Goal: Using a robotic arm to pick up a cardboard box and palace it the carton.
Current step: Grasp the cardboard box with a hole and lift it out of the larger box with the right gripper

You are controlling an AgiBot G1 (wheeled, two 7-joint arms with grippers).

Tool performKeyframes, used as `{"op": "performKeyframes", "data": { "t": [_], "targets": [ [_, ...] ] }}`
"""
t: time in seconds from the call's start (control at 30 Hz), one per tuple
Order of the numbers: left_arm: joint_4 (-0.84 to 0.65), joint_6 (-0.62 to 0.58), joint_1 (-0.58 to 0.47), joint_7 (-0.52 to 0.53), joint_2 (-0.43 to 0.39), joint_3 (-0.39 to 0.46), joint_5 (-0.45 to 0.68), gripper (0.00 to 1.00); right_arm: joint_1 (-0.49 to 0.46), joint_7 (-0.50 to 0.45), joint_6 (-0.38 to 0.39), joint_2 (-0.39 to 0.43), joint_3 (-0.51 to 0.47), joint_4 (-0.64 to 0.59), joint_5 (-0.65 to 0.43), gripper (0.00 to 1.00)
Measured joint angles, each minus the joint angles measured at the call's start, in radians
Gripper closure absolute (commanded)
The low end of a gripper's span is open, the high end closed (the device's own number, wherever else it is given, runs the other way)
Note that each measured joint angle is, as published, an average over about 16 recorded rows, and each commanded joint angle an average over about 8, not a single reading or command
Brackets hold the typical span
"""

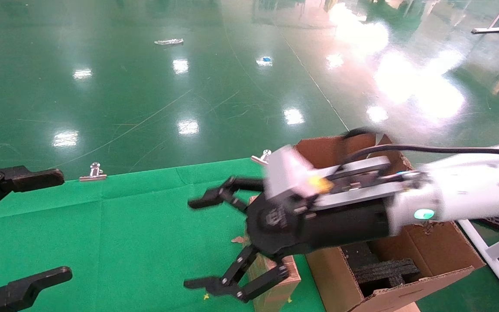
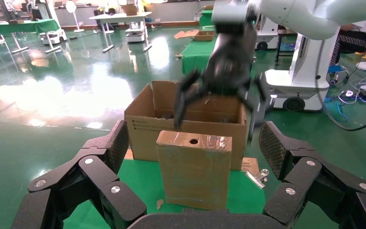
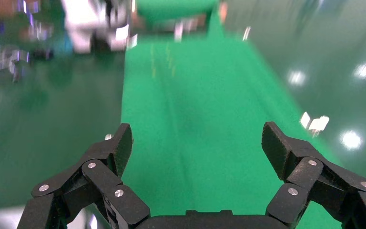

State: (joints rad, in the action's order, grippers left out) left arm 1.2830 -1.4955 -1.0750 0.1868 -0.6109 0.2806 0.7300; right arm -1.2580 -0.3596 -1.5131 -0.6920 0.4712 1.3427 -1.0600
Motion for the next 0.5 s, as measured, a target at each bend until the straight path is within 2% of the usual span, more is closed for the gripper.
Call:
{"op": "performKeyframes", "data": {
  "t": [0.3, 0.5],
  "targets": [
    [0.000, 0.000, 0.000, 0.000, 0.000, 0.001, 0.000, 0.00, -0.255, -0.213, -0.047, -0.140, 0.251, 0.010, -0.348, 0.00],
    [0.000, 0.000, 0.000, -0.001, 0.000, 0.001, -0.001, 0.00, -0.423, -0.309, -0.061, -0.189, 0.412, 0.012, -0.484, 0.00]
  ]
}}
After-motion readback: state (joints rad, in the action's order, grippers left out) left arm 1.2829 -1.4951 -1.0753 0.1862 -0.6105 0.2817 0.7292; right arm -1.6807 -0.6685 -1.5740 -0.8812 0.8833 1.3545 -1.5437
